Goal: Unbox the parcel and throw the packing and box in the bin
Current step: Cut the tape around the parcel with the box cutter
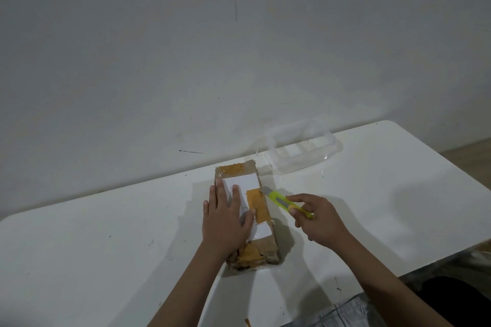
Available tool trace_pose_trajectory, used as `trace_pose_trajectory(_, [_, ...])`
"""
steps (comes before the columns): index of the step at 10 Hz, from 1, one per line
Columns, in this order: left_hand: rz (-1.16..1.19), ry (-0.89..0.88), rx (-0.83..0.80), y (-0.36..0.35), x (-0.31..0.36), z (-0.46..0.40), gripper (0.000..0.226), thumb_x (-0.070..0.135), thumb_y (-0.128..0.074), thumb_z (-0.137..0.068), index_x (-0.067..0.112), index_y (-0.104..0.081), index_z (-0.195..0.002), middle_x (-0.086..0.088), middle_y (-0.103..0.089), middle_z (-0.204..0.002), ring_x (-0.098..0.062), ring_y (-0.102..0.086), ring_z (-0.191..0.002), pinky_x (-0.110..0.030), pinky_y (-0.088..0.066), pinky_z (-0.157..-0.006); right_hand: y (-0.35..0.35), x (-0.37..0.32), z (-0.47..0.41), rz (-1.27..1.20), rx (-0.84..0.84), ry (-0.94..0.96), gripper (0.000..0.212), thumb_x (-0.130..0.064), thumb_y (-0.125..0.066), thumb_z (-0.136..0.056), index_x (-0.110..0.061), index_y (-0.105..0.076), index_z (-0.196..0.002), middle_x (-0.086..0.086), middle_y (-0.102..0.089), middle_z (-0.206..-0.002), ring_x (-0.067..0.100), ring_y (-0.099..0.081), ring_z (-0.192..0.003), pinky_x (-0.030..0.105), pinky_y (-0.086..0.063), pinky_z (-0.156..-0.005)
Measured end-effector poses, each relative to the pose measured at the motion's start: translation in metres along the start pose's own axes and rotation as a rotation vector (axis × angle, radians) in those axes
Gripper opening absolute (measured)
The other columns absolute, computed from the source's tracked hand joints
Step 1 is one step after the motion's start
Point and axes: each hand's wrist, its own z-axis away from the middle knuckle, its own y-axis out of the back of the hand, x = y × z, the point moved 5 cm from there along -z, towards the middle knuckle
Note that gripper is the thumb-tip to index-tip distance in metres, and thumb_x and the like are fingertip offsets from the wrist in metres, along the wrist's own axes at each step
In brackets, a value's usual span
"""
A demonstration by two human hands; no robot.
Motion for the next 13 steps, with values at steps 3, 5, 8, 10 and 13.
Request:
trace_pose_trajectory(3, [0.005,0.002,0.001,-0.001,-0.001,-0.001,0.079,0.062,-0.013,-0.083,0.022,-0.002,-0.151,-0.015,0.013,-0.158,-0.032,0.011,-0.145,-0.047,-0.004,-0.117,-0.003,0.001,-0.004,-0.043,0.017,-0.018,0.021,-0.014,-0.064,-0.087,-0.017,-0.066,-0.108,0.011,-0.062,-0.061,0.005,-0.047,-0.035,0.02,-0.04,-0.034])
trace_pose_trajectory(5, [0.011,-0.002,0.005,-0.002,-0.001,-0.001,0.079,0.062,-0.013,-0.083,0.022,-0.001,-0.151,-0.015,0.013,-0.158,-0.032,0.011,-0.145,-0.047,-0.003,-0.117,-0.005,0.006,-0.004,-0.059,0.039,-0.043,0.023,-0.014,-0.064,-0.088,-0.015,-0.066,-0.111,0.009,-0.062,-0.062,0.005,-0.05,-0.037,0.02,-0.041,-0.035])
trace_pose_trajectory(8, [-0.006,-0.001,0.008,-0.002,0.0,0.0,0.079,0.062,-0.013,-0.084,0.022,-0.003,-0.151,-0.015,0.01,-0.158,-0.033,0.009,-0.146,-0.047,-0.006,-0.117,-0.004,-0.003,-0.004,-0.023,-0.08,-0.02,0.023,-0.009,-0.062,-0.088,-0.013,-0.065,-0.111,0.015,-0.06,-0.063,0.003,-0.047,-0.032,0.019,-0.038,-0.034])
trace_pose_trajectory(10, [-0.007,-0.003,0.022,-0.002,0.0,-0.001,0.078,0.062,-0.014,-0.084,0.021,-0.006,-0.151,-0.015,0.008,-0.158,-0.034,0.006,-0.146,-0.049,-0.008,-0.116,0.001,-0.003,-0.004,0.066,-0.181,-0.018,0.024,-0.014,-0.063,-0.088,-0.017,-0.065,-0.112,0.011,-0.062,-0.062,0.005,-0.042,-0.031,0.019,-0.037,-0.034])
trace_pose_trajectory(13, [0.021,0.008,0.022,0.001,0.002,-0.001,0.071,0.057,-0.028,-0.094,0.022,-0.005,-0.151,-0.014,0.011,-0.158,-0.032,0.009,-0.146,-0.047,-0.005,-0.117,0.005,-0.01,0.009,0.184,-0.303,0.01,0.02,-0.018,-0.063,-0.088,-0.021,-0.064,-0.108,0.006,-0.06,-0.067,0.001,-0.047,-0.033,0.017,-0.038,-0.035])
